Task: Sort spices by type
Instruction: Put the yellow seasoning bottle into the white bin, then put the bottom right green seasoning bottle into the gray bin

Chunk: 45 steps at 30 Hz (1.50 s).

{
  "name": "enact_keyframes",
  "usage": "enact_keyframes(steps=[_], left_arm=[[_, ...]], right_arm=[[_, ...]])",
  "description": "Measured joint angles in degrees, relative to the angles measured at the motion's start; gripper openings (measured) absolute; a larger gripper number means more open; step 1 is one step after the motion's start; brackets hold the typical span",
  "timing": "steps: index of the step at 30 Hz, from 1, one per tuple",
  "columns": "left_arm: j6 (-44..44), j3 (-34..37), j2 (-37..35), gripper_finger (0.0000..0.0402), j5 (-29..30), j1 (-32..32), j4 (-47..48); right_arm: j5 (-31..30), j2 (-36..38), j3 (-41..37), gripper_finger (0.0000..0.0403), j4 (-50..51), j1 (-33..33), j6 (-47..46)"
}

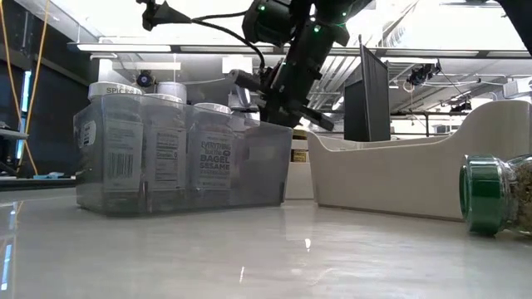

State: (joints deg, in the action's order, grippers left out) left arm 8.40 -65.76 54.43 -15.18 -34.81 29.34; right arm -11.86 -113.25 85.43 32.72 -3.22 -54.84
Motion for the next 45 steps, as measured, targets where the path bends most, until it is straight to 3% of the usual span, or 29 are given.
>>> enact_keyframes(steps=[5, 10, 16, 25, 32, 37, 45], left_arm=[[0.5, 0.0, 0.0, 0.0305, 0.0, 0.0, 0.0], [0.5, 0.0, 0.0, 0.0305, 0.0, 0.0, 0.6], [0.5, 0.0, 0.0, 0.0305, 0.0, 0.0, 0.9], [2.0, 0.0, 0.0, 0.0305, 3.5, 0.0, 0.8], [2.9, 0.0, 0.2, 0.0305, 2.0, 0.0, 0.8], [3.5, 0.0, 0.4, 0.0305, 0.4, 0.0, 0.8], [0.5, 0.0, 0.6, 0.0305, -1.8, 0.0, 0.9]], right_arm=[[-4.4, 0.0, 0.0, 0.0, 0.1, 0.0, 0.2], [-4.9, 0.0, 0.0, 0.0, 0.4, 0.0, -0.5], [3.3, 2.2, 0.0, 0.0, 1.5, 0.6, 4.9], [10.3, 17.3, 0.0, 0.0, 10.2, 1.7, 15.9], [14.0, 23.8, 0.0, 0.0004, 25.5, 11.6, 6.0], [19.3, 21.9, 0.0, 0.0067, 26.9, 21.9, -2.8], [22.4, 14.5, 0.0, 0.025, 22.3, 35.5, -11.4]])
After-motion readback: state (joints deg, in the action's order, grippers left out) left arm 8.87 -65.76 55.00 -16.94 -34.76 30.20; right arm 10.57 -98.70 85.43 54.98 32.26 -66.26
